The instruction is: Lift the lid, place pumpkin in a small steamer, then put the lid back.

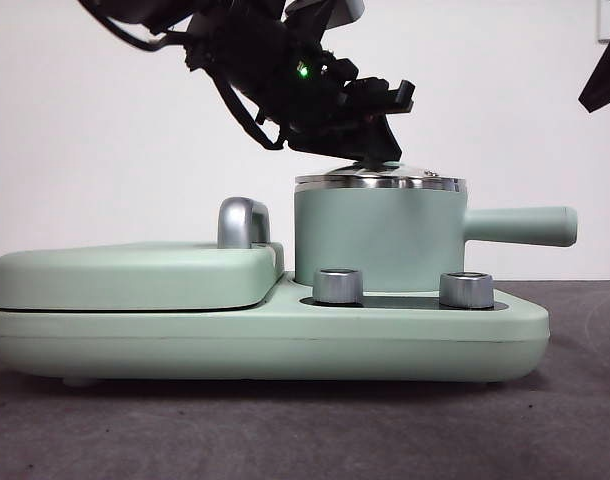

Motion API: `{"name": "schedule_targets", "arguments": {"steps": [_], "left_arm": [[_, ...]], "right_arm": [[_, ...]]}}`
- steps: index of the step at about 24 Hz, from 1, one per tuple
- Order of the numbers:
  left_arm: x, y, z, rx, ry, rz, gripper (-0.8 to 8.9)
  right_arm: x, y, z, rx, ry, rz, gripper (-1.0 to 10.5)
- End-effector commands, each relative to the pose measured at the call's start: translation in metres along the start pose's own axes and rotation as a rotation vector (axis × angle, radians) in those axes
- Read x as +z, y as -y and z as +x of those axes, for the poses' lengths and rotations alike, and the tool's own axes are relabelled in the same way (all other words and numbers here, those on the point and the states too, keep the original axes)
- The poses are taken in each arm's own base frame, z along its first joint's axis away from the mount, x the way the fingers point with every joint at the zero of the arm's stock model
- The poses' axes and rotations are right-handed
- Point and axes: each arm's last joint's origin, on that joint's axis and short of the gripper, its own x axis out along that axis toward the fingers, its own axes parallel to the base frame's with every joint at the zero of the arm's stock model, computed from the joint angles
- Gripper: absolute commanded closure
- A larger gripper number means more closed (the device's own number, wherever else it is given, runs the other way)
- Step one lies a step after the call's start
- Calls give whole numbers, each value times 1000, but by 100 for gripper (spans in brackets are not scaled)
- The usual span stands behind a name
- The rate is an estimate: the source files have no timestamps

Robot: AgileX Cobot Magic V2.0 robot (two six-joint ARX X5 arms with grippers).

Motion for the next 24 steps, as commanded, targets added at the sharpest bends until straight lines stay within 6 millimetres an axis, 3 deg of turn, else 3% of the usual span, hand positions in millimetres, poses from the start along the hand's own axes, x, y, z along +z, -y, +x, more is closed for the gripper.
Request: {"name": "schedule_targets", "arguments": {"steps": [1, 6, 24], "left_arm": [[5, 2, 6, 2, -33, 8, 803], [16, 0, 6, 6, -19, -3, 803], [15, 12, 6, -67, -38, 1, 803]], "right_arm": [[2, -1, 0, 1, 8, 7, 603], [2, -1, 0, 1, 8, 7, 603], [2, -1, 0, 1, 8, 7, 603]]}}
